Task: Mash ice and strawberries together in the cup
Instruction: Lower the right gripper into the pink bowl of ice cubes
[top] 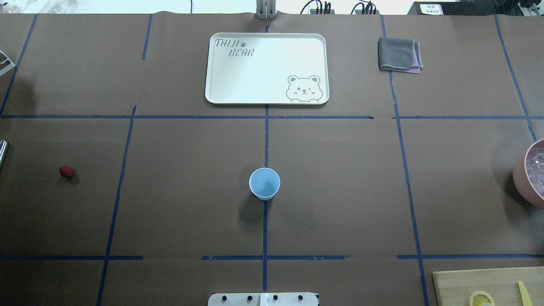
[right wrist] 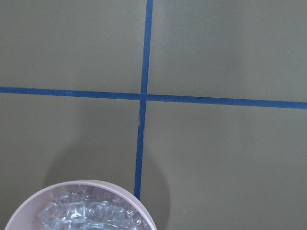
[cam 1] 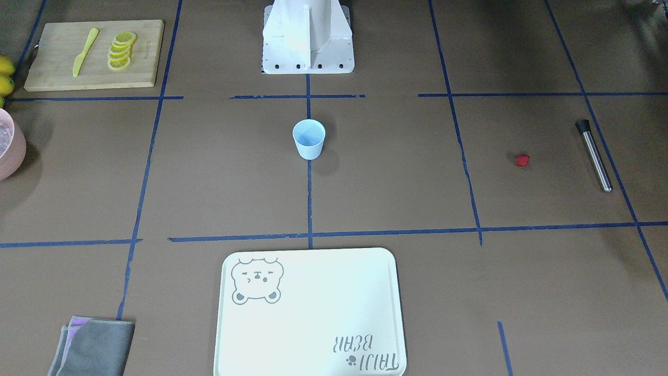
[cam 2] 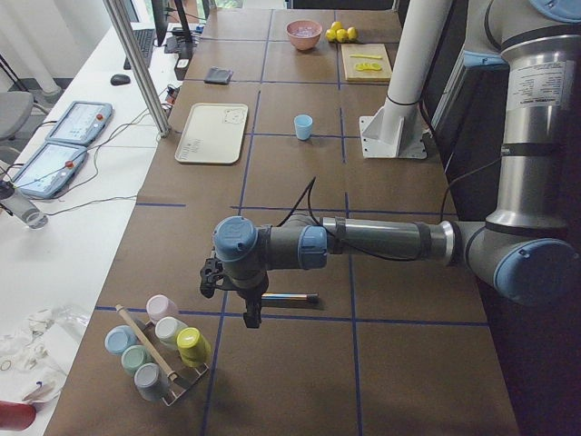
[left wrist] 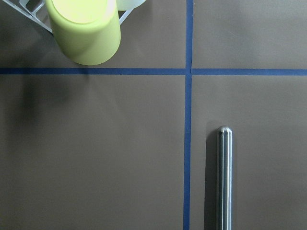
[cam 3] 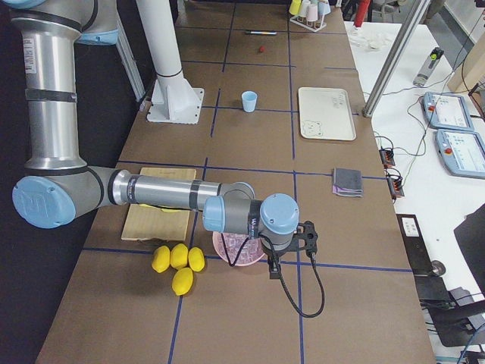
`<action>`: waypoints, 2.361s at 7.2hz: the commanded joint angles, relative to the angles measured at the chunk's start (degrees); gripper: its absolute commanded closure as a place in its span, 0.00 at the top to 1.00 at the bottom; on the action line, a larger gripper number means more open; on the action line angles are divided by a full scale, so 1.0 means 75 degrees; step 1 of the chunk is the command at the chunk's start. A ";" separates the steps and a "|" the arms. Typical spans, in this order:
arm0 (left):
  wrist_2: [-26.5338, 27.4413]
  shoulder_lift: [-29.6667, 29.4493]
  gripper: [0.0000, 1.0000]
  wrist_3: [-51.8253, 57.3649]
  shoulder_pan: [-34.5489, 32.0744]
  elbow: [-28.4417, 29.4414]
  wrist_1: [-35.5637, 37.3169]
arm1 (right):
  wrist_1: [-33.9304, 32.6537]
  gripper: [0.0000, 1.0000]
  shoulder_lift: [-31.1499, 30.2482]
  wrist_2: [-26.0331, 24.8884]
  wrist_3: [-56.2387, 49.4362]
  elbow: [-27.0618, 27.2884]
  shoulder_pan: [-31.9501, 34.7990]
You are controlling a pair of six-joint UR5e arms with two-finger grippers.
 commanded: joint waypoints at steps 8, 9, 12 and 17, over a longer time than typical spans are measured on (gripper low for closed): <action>-0.0012 -0.0001 1.00 -0.0023 0.0000 -0.0109 -0.0004 | 0.0070 1.00 0.0081 -0.0065 0.0328 0.0225 -0.0187; -0.0012 -0.0001 1.00 -0.0023 0.0000 -0.0121 -0.0004 | 0.0059 0.99 0.0116 -0.0100 0.0433 0.0353 -0.0385; -0.0012 -0.0001 1.00 -0.0023 -0.0012 -0.0180 -0.0004 | 0.0012 0.96 0.0035 -0.0577 0.1404 0.1183 -0.1063; -0.0023 0.0046 1.00 -0.0023 -0.0012 -0.0180 -0.0005 | 0.0643 0.84 -0.0926 -0.0920 0.0610 0.1691 -0.1802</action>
